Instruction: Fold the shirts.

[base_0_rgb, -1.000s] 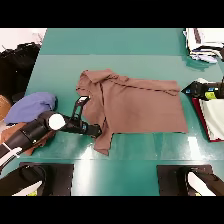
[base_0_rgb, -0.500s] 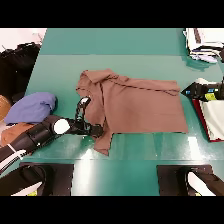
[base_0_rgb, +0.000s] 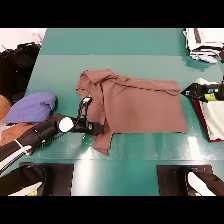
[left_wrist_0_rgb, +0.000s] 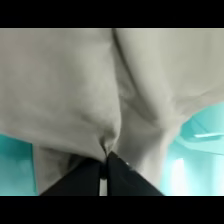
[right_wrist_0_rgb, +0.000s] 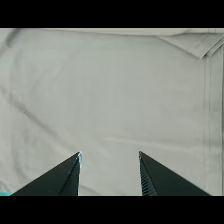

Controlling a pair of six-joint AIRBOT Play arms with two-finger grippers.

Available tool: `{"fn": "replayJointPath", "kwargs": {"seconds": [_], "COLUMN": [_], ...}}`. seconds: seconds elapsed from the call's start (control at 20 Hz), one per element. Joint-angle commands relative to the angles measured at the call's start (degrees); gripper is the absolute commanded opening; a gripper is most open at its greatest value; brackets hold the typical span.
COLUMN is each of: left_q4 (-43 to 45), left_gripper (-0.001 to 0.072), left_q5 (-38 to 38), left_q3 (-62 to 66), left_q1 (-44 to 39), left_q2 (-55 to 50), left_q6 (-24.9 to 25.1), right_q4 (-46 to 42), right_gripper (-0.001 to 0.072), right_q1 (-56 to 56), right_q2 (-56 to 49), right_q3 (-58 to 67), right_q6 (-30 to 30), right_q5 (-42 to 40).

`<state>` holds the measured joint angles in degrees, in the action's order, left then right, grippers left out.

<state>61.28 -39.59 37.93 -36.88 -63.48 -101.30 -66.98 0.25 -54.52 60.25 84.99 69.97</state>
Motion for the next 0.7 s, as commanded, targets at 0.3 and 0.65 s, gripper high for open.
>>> {"fn": "replayJointPath", "kwargs": {"seconds": [0.3,0.65], "left_q4": [18.32,17.9], "left_gripper": [0.0025,0.0026], "left_q5": [-18.69,-20.83], "left_q3": [5.68,5.68], "left_q1": [19.58,24.44], "left_q2": [8.85,8.85], "left_q6": [0.2,4.24], "right_q4": [-0.7,-0.48], "right_gripper": [0.0412,0.0534], "right_q1": [-12.26,-25.18], "right_q2": [1.09,1.09], "right_q3": [-0.11,-20.24], "right_q6": [-1.79,-2.19], "right_q5": [12.68,11.61]}}
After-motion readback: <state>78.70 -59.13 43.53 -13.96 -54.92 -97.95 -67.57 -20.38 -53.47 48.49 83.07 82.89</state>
